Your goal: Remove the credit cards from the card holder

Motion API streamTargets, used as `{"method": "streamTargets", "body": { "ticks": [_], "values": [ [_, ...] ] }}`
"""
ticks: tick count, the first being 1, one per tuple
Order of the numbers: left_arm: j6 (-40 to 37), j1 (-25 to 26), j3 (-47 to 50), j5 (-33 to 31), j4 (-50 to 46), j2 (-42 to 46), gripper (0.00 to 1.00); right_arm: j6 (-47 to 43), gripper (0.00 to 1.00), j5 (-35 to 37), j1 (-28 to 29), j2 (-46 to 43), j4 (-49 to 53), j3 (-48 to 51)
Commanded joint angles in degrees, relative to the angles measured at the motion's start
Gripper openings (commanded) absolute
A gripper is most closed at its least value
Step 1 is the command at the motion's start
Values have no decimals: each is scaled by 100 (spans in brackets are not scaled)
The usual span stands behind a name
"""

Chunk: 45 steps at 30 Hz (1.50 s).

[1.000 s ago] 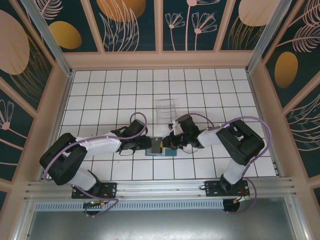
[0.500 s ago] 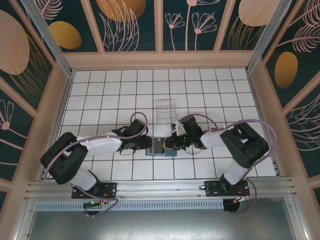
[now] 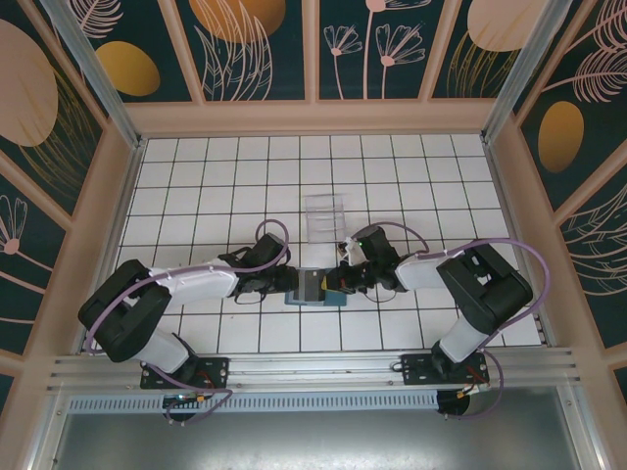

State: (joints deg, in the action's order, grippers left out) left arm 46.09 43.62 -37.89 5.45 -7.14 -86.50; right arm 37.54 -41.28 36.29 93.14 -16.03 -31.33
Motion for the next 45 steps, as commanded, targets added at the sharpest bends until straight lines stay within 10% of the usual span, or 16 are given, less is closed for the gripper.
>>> {"method": "streamTargets", "body": {
  "ticks": [1, 16, 45],
  "values": [
    [10, 31, 47, -33, -448, 308, 47, -115, 6, -30, -26, 76, 169, -10],
    [-158, 317, -269, 393, -383, -188, 55, -36, 5, 41, -17, 21, 149, 13],
    [-347, 605, -709, -1046, -1940, -1085, 47, -25, 4, 331, -17, -289, 358, 113]
  ]
}}
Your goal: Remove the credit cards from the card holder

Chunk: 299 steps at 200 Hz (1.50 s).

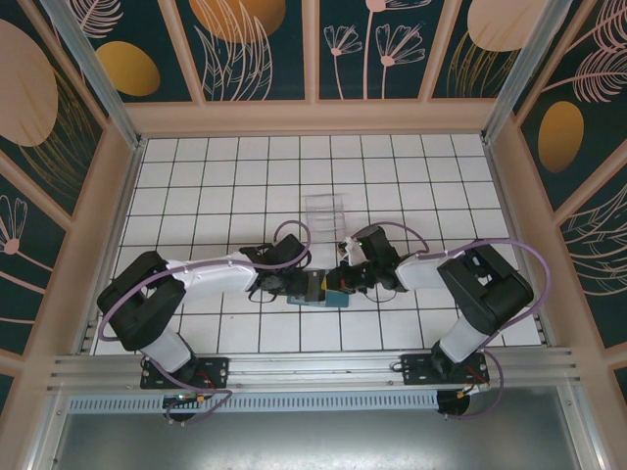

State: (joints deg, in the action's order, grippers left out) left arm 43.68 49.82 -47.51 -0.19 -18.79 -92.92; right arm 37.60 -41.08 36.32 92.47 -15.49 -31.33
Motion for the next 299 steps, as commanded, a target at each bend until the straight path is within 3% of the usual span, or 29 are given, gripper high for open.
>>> {"method": "streamTargets", "body": {
  "ticks": [1, 60, 149, 198, 240, 262, 299],
  "values": [
    [-114, -9, 264, -482, -765, -454, 46, -34, 3, 357, -19, -268, 333, 140],
    [-95, -14, 286, -506, -732, -420, 46, -121, 3, 671, -66, -639, 652, 300],
    [154, -9, 462, -642, -365, 63, 47, -1117, 1, 1719, -210, -1848, 2385, -250],
    [283, -8, 775, -519, 21, 340, 47, -2995, 0, 2756, -256, -1782, 3494, -1482],
    [262, -8, 938, -437, 211, 492, 48, -5475, 0, 2733, -241, -1727, 3578, -2325],
    [239, -12, 962, -343, 313, 540, 48, -6972, 0, 2999, -324, -1345, 3958, -3014],
    [263, -8, 999, -186, 569, 575, 49, -8046, 0, 3165, -412, -406, 4620, -4089]
  ]
}}
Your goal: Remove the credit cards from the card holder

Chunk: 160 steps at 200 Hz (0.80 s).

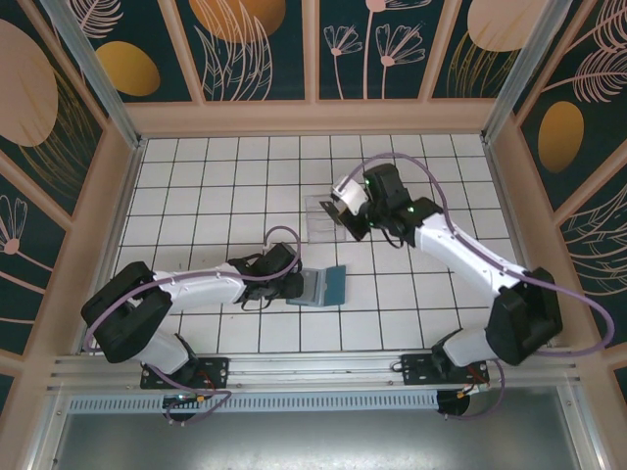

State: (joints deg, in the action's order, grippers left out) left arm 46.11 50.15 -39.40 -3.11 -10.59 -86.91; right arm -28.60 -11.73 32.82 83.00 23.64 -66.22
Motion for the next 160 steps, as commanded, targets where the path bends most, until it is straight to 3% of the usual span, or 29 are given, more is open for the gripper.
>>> {"method": "streamTargets", "body": {
  "ticks": [1, 63, 160],
  "values": [
    [16, -41, 187, 108, -246, -27, 49, -1453, 0, 226, -64, 568, 728, -624],
    [-13, -45, 160, 127, -263, -45, 49, -2515, 0, 314, -64, 1733, 1962, -2037],
    [-5, -48, 176, 112, -292, -63, 50, -2851, 0, 344, -17, 2577, 2460, -2318]
  ]
}}
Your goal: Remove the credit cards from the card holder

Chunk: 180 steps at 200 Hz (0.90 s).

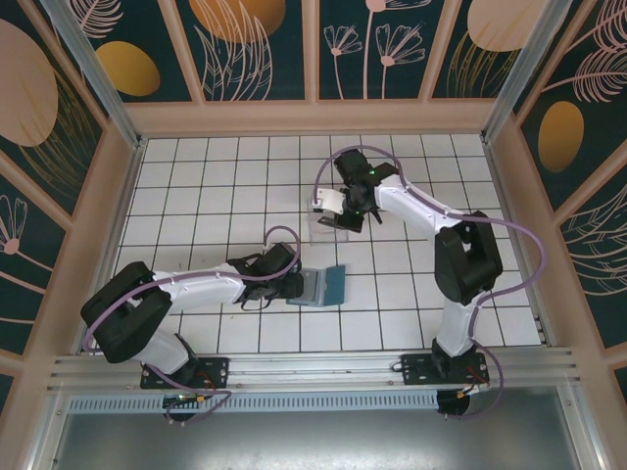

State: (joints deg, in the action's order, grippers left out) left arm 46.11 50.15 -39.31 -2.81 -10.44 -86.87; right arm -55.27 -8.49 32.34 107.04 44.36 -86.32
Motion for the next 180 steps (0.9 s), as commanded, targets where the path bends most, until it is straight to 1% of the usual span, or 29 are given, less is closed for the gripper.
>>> {"method": "streamTargets", "body": {
  "ticks": [1, 77, 141, 180],
  "values": [
    [-5, -49, 164, 80, -313, -67, 50, -186, 0, 11, 35, 187, 402, -320],
    [7, -42, 178, 52, -330, -42, 50, -183, 0, -203, 444, 551, 836, -649],
    [21, -40, 231, 36, -301, -45, 50, -32, 0, 120, 458, 1034, 1341, -1129],
    [12, -40, 232, 41, -297, -58, 50, 50, 0, 286, 452, 982, 1468, -1229]
  ]
}}
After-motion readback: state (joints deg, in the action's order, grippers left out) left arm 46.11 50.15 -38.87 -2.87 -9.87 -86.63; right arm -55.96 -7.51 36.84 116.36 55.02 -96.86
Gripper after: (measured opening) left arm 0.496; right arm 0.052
